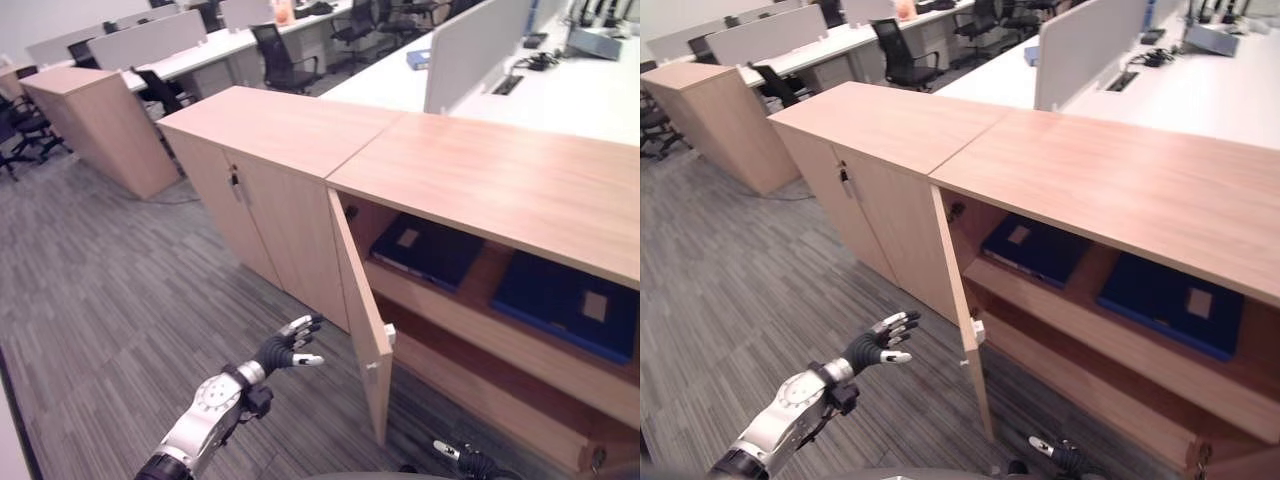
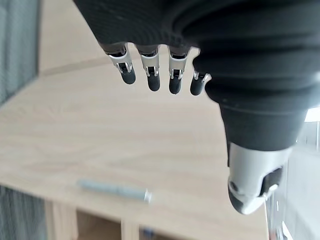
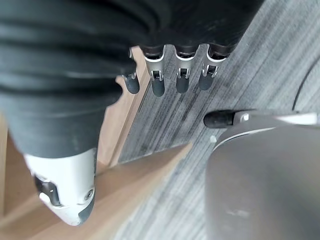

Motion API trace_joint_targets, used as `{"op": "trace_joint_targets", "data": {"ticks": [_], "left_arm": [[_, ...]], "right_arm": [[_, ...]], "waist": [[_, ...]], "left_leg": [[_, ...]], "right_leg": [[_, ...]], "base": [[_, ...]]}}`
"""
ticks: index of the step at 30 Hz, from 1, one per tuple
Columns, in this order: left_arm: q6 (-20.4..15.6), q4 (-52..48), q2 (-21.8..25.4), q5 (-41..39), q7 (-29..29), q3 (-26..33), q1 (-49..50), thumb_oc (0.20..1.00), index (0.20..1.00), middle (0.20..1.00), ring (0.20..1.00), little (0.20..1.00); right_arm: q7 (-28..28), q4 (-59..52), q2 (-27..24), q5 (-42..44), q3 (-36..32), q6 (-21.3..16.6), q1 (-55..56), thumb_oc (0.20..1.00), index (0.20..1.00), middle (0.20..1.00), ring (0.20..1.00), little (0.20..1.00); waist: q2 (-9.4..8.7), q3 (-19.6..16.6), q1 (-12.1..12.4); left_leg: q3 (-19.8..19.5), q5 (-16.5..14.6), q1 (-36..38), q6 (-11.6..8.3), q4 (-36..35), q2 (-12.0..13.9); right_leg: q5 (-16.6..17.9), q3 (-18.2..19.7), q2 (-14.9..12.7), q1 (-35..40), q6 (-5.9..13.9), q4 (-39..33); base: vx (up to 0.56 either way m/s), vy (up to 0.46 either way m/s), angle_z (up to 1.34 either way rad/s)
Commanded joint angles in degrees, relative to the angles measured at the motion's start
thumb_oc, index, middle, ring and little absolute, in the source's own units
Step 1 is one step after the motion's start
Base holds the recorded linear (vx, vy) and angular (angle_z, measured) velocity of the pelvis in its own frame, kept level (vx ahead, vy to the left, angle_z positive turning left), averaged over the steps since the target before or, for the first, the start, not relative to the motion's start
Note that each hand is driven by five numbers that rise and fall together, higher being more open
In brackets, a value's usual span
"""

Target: Put the empty folder in the office cabinet

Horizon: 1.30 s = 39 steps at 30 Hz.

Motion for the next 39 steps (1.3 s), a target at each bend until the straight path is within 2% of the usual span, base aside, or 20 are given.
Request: {"op": "trace_joint_targets", "data": {"ticks": [1,2,4,6,11,16,18,19,20,22,24,25,26,27,28,29,30,31,34,39], "left_arm": [[-3.71,-0.19,0.07,0.57,2.97,1.02,-5.21,1.0,1.0,1.0,1.0,1.0],[-3.75,-0.09,0.0,0.58,2.99,0.97,-5.34,1.0,1.0,1.0,1.0,1.0],[-3.82,1.31,-1.15,0.98,4.02,0.83,-6.79,1.0,1.0,1.0,1.0,1.0],[-3.89,3.56,-2.47,1.26,4.88,0.95,-7.79,1.0,1.0,1.0,1.0,1.0],[-4.23,16.86,-8.92,-1.27,11.09,2.76,-15.16,1.0,1.0,1.0,1.0,1.0],[-5.23,26.43,-10.01,-2.4,14.83,5.78,-20.71,1.0,1.0,1.0,1.0,1.0],[-5.84,32.21,-8.49,-2.82,16.71,7.98,-24.71,1.0,1.0,1.0,1.0,1.0],[-6.02,36.74,-6.95,-3.19,17.91,8.81,-29.28,1.0,1.0,1.0,1.0,1.0],[-6.05,36.8,-6.95,-3.2,17.89,8.82,-29.34,1.0,1.0,1.0,1.0,1.0],[-6.32,37.65,-5.46,-3.7,18.67,9.89,-31.39,1.0,1.0,1.0,1.0,1.0],[-7.08,37.98,-3.76,-3.91,19.04,10.38,-32.73,1.0,1.0,1.0,1.0,1.0],[-7.08,37.97,-3.75,-3.92,19.04,10.37,-32.72,1.0,1.0,1.0,1.0,1.0],[-7.2,37.56,-3.65,-4.26,18.94,10.63,-32.48,1.0,1.0,1.0,1.0,1.0],[-7.7,35.77,-3.65,-4.42,18.78,11.41,-30.4,1.0,1.0,1.0,1.0,1.0],[-7.69,35.75,-3.63,-4.41,18.78,11.41,-30.4,1.0,1.0,1.0,1.0,1.0],[-7.81,34.91,-3.44,-4.14,18.85,11.53,-29.31,1.0,1.0,1.0,1.0,1.0],[-8.41,33.06,-2.83,-4.05,18.53,12.54,-26.48,1.0,1.0,1.0,1.0,1.0],[-8.39,31.85,-2.92,-3.59,18.46,12.73,-24.99,1.0,1.0,1.0,1.0,1.0],[-8.2,27.02,-3.75,-2.23,17.87,12.99,-20.42,1.0,1.0,1.0,1.0,1.0],[-7.42,19.26,-3.84,0.63,15.25,12.45,-10.96,1.0,1.0,1.0,1.0,1.0]], "right_arm": [[-1.2,-0.36,1.0,0.66,0.08,-0.57,-2.7,1.0,1.0,1.0,1.0,1.0],[-1.21,-0.36,0.97,0.64,0.01,-0.56,-2.74,1.0,1.0,1.0,1.0,1.0],[-1.66,0.22,1.25,0.42,-0.18,-0.51,-2.78,1.0,1.0,1.0,1.0,1.0],[-1.87,0.37,1.58,0.48,-0.11,-0.46,-2.56,1.0,1.0,1.0,1.0,1.0],[-2.88,0.38,0.63,1.05,0.2,-0.21,-1.76,1.0,1.0,1.0,1.0,1.0],[-3.18,0.4,-0.52,1.28,1.48,-0.45,-3.39,1.0,1.0,1.0,1.0,1.0],[-3.05,0.33,-1.56,1.59,2.53,-0.74,-4.43,1.0,1.0,1.0,1.0,1.0],[-2.88,0.18,-2.71,3.17,2.86,-0.96,-4.91,1.0,1.0,1.0,1.0,1.0],[-2.88,0.19,-2.71,3.18,2.86,-0.95,-4.95,1.0,1.0,1.0,1.0,1.0],[-2.89,-0.07,-3.32,4.09,3.13,-1.11,-5.0,1.0,1.0,1.0,1.0,1.0],[-3.05,0.44,-4.49,4.02,3.0,-1.29,-5.13,1.0,1.0,1.0,1.0,1.0],[-3.05,0.45,-4.48,4.02,2.99,-1.3,-5.13,1.0,1.0,1.0,1.0,1.0],[-2.98,0.7,-4.72,3.88,2.95,-1.12,-4.8,1.0,1.0,1.0,1.0,1.0],[-2.7,1.42,-5.48,3.08,2.6,-1.04,-4.09,1.0,1.0,1.0,1.0,1.0],[-2.7,1.42,-5.47,3.08,2.6,-1.04,-4.1,1.0,1.0,1.0,1.0,1.0],[-2.69,1.49,-5.7,2.82,2.5,-1.13,-4.06,1.0,1.0,1.0,1.0,1.0],[-2.6,1.58,-5.83,2.06,2.3,-1.25,-3.79,1.0,1.0,1.0,1.0,1.0],[-2.3,1.69,-5.24,1.88,1.73,-1.25,-2.91,1.0,1.0,1.0,1.0,1.0],[-2.01,1.54,-4.32,2.03,0.13,-1.27,-1.33,1.0,1.0,1.0,1.0,1.0],[-1.76,2.09,-2.28,2.93,-2.81,-0.91,-0.83,1.0,1.0,1.0,1.0,1.0]], "waist": [[-3.3,2.09,-1.1],[-3.27,2.11,-1.15],[-3.26,1.94,-1.23],[-4.1,1.31,-2.0],[-4.41,-0.03,-6.07],[-4.01,-0.21,-9.38],[-4.02,-0.34,-11.45],[-4.8,0.58,-13.1],[-4.76,0.59,-13.09],[-5.55,1.78,-12.91],[-7.31,2.85,-11.95],[-7.33,2.85,-11.96],[-7.5,2.86,-11.64],[-7.35,2.61,-9.46],[-7.4,2.49,-9.44],[-7.42,2.42,-8.12],[-6.99,2.12,-6.42],[-6.84,1.66,-6.12],[-6.62,0.86,-5.44],[-6.98,0.45,-3.98]], "left_leg": [[1.65,-4.42,-0.69,-3.22,0.15,2.11],[1.56,-4.43,-0.73,-3.21,0.15,2.09],[4.85,-4.22,-0.87,-3.34,0.15,2.8],[7.0,-4.23,-0.65,-3.36,0.15,2.93],[10.04,-4.28,0.97,-4.22,0.15,3.74],[14.56,-4.65,2.73,-4.81,1.15,4.83],[17.89,-5.53,2.77,-5.51,4.84,5.99],[19.84,-4.36,0.8,-7.61,12.85,8.98],[19.84,-4.42,0.71,-7.66,13.01,9.08],[18.19,0.47,-2.52,-9.45,20.15,11.3],[13.16,3.89,-6.56,-11.03,26.8,11.32],[13.13,3.86,-6.58,-11.04,26.85,11.33],[11.78,3.43,-6.9,-10.83,25.54,11.59],[6.0,0.68,-6.51,-9.41,15.6,11.92],[6.03,0.92,-6.59,-9.39,15.4,11.85],[2.24,0.31,-7.01,-8.98,11.9,11.38],[-4.54,-0.82,-6.04,-8.81,7.31,10.32],[-5.51,-0.84,-5.2,-8.87,6.15,10.23],[-3.31,-0.95,-2.81,-8.71,4.11,9.85],[-1.33,-2.04,-0.43,-7.21,1.28,7.2]], "right_leg": [[-2.7,-9.49,-10.74,-2.63,9.74,11.1],[-2.83,-9.57,-10.8,-2.72,9.77,11.32],[-2.4,-17.68,-13.45,-3.4,9.05,13.46],[-2.21,-18.96,-13.7,-3.32,8.51,12.49],[-2.63,-14.5,-10.91,-2.11,7.9,7.51],[-2.87,-8.92,-8.36,-3.04,7.57,6.09],[-3.51,-5.26,-6.58,-3.46,7.25,5.61],[-4.93,-3.43,-5.4,-2.61,6.28,5.49],[-4.92,-3.42,-5.33,-2.65,6.23,5.49],[-4.9,-2.0,-4.23,-2.1,4.91,4.72],[-4.99,0.27,-3.87,-1.03,3.96,2.96],[-4.99,0.25,-3.87,-1.0,3.96,2.93],[-5.04,0.95,-3.99,-0.81,4.23,2.42],[-5.67,3.06,-4.27,0.75,5.89,1.3],[-5.55,3.1,-4.32,0.58,5.88,1.27],[-5.78,3.94,-4.32,1.14,6.29,1.35],[-6.3,5.82,-3.38,1.61,6.47,1.74],[-6.14,6.09,-3.17,2.27,6.62,1.29],[-5.95,5.63,-4.15,3.94,7.1,0.64],[-5.37,5.09,-6.65,3.51,8.4,2.67]], "base": [[-0.11,-0.029,-0.75],[-0.07,-0.033,-1.23],[-0.03,-0.046,-1.13],[0.04,-0.083,-0.57],[0.12,-0.102,-0.65],[0.06,-0.077,-0.6],[0.11,-0.15,-0.9],[0.1,-0.161,-1.11],[0.08,-0.177,-1.04],[0.0,-0.11,-0.65],[0.01,-0.092,-0.58],[0.04,-0.004,-0.46],[0.18,0.212,-0.1],[0.18,0.21,-0.01],[0.23,0.222,-0.24],[0.19,0.087,-0.4],[0.25,0.109,-0.29],[0.21,0.125,-0.24],[0.13,0.132,-0.74],[0.03,0.171,-0.37]]}}
